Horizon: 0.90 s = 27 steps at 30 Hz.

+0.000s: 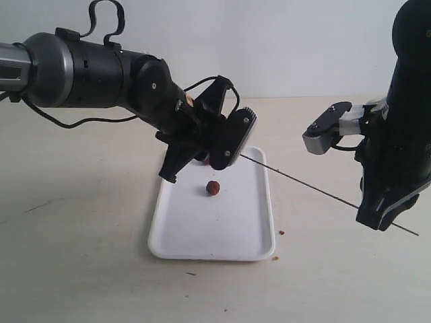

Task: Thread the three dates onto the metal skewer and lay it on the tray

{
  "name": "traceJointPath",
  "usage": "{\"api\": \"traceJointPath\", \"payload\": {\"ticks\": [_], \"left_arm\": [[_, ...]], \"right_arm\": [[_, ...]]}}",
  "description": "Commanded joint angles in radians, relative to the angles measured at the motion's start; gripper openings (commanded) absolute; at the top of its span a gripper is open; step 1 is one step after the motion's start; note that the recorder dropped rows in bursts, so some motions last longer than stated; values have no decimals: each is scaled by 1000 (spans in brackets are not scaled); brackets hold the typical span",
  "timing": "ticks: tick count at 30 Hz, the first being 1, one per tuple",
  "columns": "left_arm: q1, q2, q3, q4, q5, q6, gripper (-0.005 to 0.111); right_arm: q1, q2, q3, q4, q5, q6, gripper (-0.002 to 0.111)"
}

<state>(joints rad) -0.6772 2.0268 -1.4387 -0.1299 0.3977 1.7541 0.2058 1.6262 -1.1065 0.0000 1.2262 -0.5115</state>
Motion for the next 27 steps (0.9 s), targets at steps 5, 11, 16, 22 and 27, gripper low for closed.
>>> {"api": "traceJointPath", "payload": {"ticks": [5, 11, 16, 22, 27], "left_arm": [[-43, -14, -5, -16, -13, -11, 31], [-97, -14, -5, -38, -14, -11, 31], [-137, -14, -5, -120, -17, -11, 31], [-182, -14, -5, -200, -30, -11, 31], [-212, -14, -5, -204, -39, -11, 31]], "right_arm": [[4, -7, 3, 0, -5, 11, 0], [4, -7, 3, 0, -18, 11, 0], [4, -7, 3, 0, -47, 16, 0], [4, -7, 3, 71, -95, 26, 0], [4, -7, 3, 97, -109, 26, 0]]}}
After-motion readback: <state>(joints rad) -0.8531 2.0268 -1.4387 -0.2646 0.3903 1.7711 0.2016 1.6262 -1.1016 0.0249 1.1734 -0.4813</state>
